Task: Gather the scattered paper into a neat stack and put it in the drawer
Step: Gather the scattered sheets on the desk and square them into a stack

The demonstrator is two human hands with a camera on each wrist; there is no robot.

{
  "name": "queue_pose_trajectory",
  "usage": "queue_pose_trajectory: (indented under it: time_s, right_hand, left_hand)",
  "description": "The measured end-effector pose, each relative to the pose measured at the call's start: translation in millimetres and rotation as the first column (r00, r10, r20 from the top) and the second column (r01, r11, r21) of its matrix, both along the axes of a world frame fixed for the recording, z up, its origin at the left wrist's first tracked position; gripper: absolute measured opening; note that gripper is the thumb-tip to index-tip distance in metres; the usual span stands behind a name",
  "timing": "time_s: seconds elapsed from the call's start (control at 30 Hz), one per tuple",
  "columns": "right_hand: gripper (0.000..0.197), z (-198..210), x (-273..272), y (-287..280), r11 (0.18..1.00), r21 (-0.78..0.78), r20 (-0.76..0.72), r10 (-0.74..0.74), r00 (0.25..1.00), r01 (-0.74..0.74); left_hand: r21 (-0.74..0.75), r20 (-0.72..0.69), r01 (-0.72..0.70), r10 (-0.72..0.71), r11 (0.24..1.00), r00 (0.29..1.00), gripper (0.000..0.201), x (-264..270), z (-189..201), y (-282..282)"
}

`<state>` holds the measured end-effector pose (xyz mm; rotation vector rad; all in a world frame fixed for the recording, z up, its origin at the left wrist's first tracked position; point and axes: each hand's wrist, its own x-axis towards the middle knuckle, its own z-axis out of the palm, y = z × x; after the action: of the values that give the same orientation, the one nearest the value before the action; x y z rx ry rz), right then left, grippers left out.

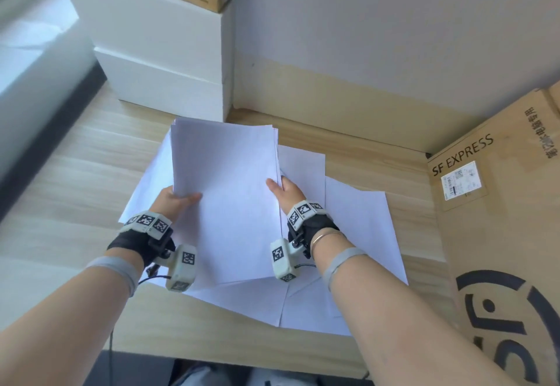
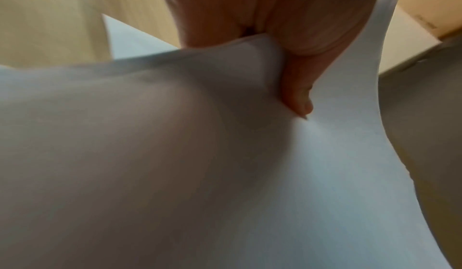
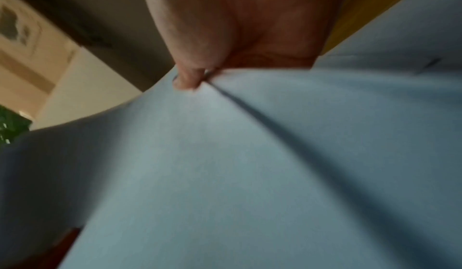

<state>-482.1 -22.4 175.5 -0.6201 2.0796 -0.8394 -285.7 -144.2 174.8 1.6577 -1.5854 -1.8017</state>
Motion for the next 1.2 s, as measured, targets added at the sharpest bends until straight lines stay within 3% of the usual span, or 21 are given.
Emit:
queue_pose_trajectory:
  time_s: [0.1,0.2,0.33,0.4,0.5,0.63,0.77,0.97,1.2]
  right_hand:
    - [0.033,-18,14,7,0.998,0.066,-0.055,-0.018,0.998,0.022]
    - [0.031,-33,25,12,0.973,0.199,-0.186,0.156,0.97,-0.118]
    - [0.057,-42,44,10,0.845,0.424,-0.296,0.469,0.832,-0.326]
    - [0.065,-44,50,9,0.795,0.49,-0.331,0.548,0.768,-0.357]
    - [0.059,-48,53,10,0.809,0.494,-0.289,0.498,0.818,-0.318]
    - [0.021,-43,37,13,0.84,0.482,-0.258,0.408,0.876,-0.249]
    - [0.05,-42,3,29,0.824,0.555,-0.25,0.299,0.921,-0.116]
    - [0.042,-51,-5,54,0.812,0.579,-0.301,0.123,0.946,0.078]
    - [0.047,-53,-9,60,0.885,0.463,-0.242,0.087,0.966,0.036]
  left_hand:
    - [0.011,0.086,-0.025,0.024,1.0,0.996,0.033,32,-16,-7]
    - [0.013,0.128,-0.065,0.063,0.998,0.99,0.039,57,-29,-12]
    - [0.047,0.114,-0.093,0.087,0.995,0.99,0.037,77,-44,-14]
    - [0.05,0.123,-0.095,0.089,0.994,0.988,0.035,79,-44,-12]
    - [0.06,0.141,-0.089,0.08,0.994,0.987,0.036,78,-39,-8]
    - [0.066,0.127,-0.103,0.094,0.993,0.987,0.039,76,-40,-9]
    - [0.063,0.137,-0.059,0.05,0.996,0.989,0.039,65,-43,-7]
    - [0.065,0.143,-0.037,0.027,0.997,0.989,0.039,55,-46,-5]
    - [0.102,0.156,-0.035,0.019,0.994,0.988,0.043,50,-54,-6]
